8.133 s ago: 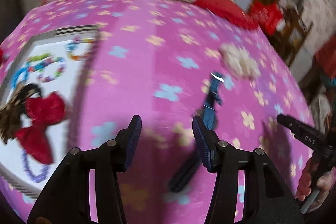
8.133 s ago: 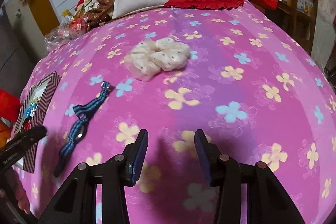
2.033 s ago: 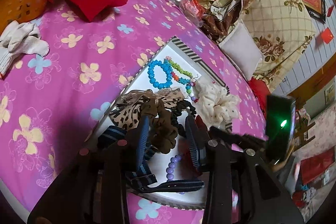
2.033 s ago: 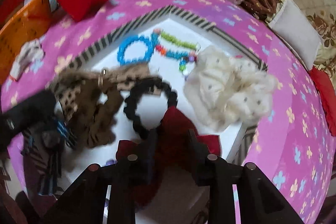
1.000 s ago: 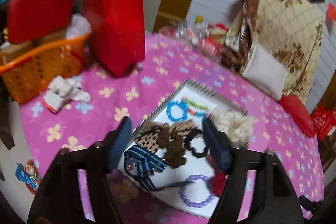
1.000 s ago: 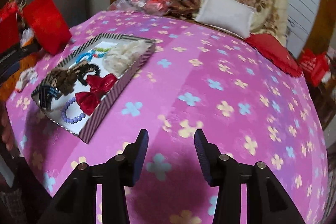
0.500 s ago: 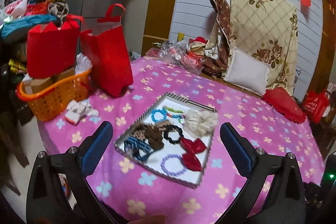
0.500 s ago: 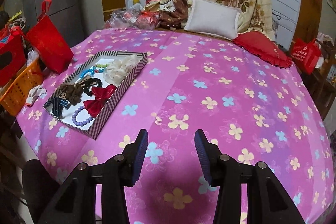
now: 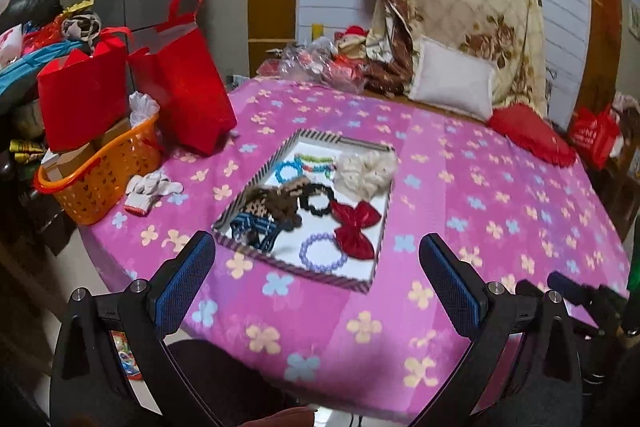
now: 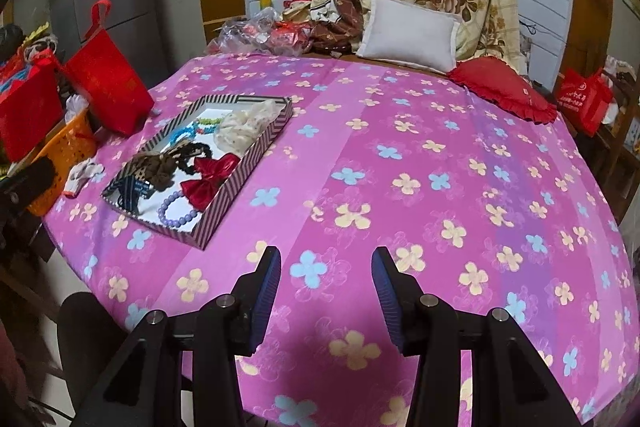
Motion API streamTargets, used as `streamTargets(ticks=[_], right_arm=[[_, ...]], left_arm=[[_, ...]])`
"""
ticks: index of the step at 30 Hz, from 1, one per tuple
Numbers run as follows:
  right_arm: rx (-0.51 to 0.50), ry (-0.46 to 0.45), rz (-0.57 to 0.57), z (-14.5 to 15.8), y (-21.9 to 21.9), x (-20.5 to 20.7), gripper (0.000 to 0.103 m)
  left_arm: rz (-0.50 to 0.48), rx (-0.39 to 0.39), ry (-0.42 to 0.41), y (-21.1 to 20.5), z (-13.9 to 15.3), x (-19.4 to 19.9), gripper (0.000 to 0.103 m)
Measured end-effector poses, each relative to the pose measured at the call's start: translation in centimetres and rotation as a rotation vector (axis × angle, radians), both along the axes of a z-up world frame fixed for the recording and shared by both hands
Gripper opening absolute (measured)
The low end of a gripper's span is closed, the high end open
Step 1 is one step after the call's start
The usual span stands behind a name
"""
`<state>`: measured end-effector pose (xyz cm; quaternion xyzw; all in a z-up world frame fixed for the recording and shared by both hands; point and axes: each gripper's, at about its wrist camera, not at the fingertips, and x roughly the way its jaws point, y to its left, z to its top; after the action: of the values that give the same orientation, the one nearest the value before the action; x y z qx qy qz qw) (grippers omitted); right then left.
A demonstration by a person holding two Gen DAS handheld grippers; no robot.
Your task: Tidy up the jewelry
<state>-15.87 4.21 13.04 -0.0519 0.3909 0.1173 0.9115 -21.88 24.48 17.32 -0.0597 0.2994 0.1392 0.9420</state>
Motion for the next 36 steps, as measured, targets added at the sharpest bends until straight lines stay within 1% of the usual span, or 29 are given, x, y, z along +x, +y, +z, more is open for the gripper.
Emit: streamTargets(ticks=[4,6,8,14,36], right_arm=[[-0.009,0.004,0.011,-0.2,0.6,-0.5,0.046],[-0.014,0.004,0.015,-0.2,0.8,-0.6,0.054],[-0.016,-0.002,0.017,-0.3,1.1,-0.8,0.058],[-0.028,0.006,0.026,-0.7,1.6,-0.8,0.058],[-0.036,0.053,0.005,-2.2,1.3,-0.1,0.059]], left_arm=[[-0.002,0.001,0.038,-0.2,-0.7,-0.1,0.102],[-0.003,0.002,0.052,-0.3,-1.0,0.0,0.102],[-0.001,0.004,0.060,-0.3,-1.2,-0.1,0.102],[0.002,0.003,0.084,-0.1,-1.9,0.1,0.102],[-0.003,0.003,0.159,-0.8,-3.7,1.0,0.102]])
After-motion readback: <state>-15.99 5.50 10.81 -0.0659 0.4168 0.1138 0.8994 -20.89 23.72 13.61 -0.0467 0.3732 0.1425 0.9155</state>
